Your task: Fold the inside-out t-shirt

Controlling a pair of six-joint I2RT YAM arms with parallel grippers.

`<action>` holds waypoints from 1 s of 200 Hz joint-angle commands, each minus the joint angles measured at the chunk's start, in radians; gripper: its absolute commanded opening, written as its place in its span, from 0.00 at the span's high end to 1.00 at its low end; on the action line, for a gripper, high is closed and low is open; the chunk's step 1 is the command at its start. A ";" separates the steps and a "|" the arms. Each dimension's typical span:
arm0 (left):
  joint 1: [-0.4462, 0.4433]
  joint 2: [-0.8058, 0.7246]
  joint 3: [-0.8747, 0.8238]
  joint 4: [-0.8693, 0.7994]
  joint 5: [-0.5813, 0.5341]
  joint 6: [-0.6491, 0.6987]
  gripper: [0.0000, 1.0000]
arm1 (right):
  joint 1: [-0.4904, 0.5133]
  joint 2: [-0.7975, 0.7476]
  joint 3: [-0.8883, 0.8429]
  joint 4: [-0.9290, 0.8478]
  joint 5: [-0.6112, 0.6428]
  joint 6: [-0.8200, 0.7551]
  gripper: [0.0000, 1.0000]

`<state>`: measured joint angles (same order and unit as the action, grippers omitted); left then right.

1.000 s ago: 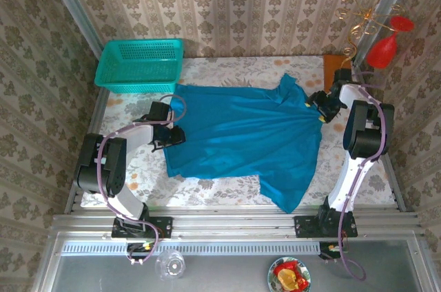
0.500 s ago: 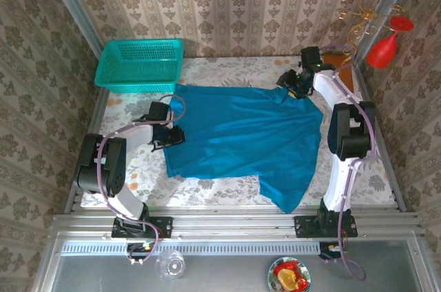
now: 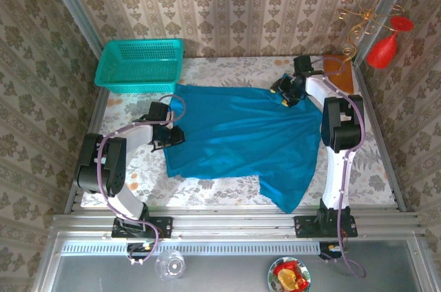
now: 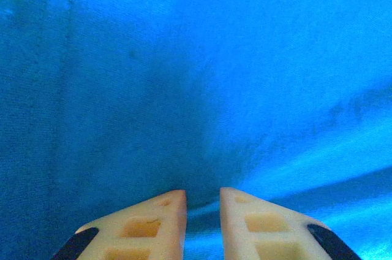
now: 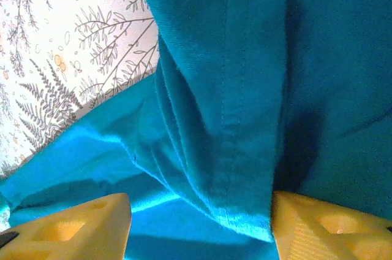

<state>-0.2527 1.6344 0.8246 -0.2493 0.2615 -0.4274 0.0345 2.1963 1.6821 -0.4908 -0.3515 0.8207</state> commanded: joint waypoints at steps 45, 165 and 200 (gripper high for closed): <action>0.004 0.019 -0.042 -0.025 0.008 -0.020 0.78 | -0.001 0.037 0.006 0.060 -0.062 0.079 0.42; 0.004 -0.001 -0.035 -0.053 -0.005 -0.018 0.79 | 0.000 0.266 0.487 0.166 -0.126 0.076 0.56; 0.005 -0.007 -0.044 -0.049 -0.006 -0.020 0.79 | -0.001 0.227 0.527 0.074 -0.144 -0.006 0.45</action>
<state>-0.2523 1.6314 0.8135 -0.2329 0.2649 -0.4274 0.0334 2.4630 2.1876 -0.3229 -0.4686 0.8925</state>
